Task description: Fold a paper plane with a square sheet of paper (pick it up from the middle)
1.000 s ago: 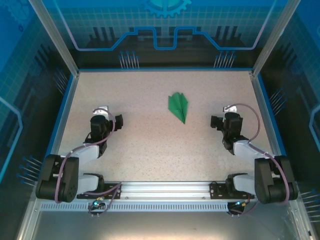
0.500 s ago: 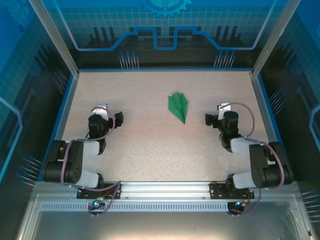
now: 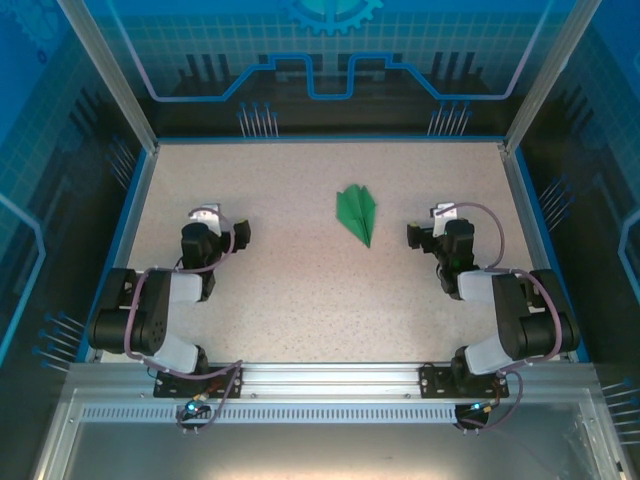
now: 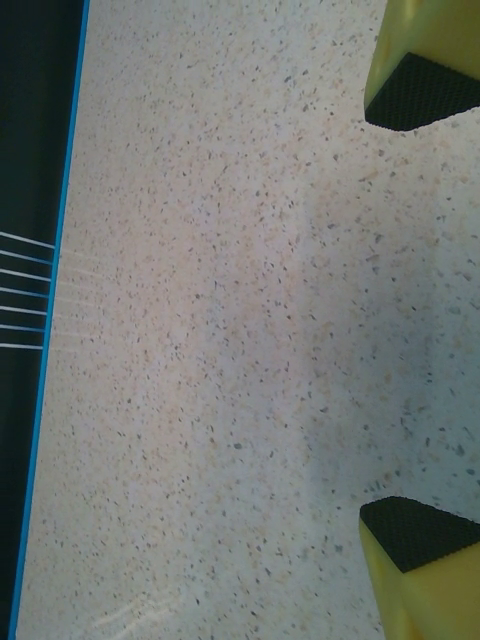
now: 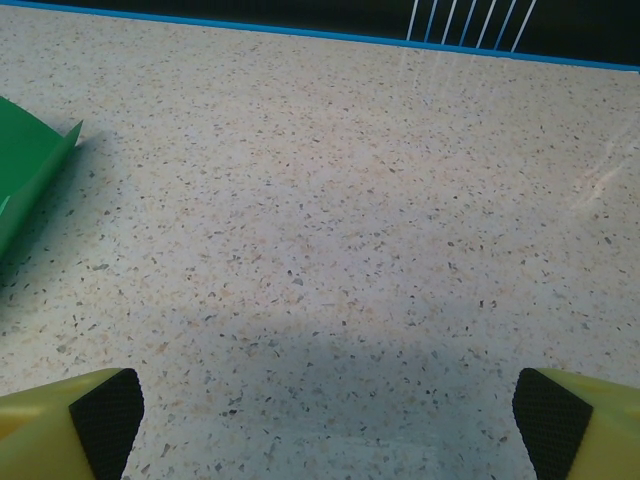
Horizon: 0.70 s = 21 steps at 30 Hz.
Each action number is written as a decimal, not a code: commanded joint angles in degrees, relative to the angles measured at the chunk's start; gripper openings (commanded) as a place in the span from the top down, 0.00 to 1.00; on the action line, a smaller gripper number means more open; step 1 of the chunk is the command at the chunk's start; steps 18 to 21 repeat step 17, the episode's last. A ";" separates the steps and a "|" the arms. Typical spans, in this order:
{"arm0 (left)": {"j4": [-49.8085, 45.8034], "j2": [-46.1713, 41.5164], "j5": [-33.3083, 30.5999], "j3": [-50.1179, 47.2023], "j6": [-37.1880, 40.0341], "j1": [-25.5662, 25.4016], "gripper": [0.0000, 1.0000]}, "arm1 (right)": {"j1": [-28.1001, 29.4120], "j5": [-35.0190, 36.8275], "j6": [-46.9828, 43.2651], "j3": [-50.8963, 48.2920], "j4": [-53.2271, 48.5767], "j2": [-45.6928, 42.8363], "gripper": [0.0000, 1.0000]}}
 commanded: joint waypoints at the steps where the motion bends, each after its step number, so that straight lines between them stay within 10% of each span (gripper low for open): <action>1: -1.04 0.19 0.69 1.19 2.59 -0.67 0.01 | -0.32 -0.71 -0.73 0.56 2.28 0.53 0.00; 21: -1.33 0.36 0.69 1.29 2.50 -0.67 0.02 | -0.27 -0.73 -0.68 0.40 2.36 0.53 0.01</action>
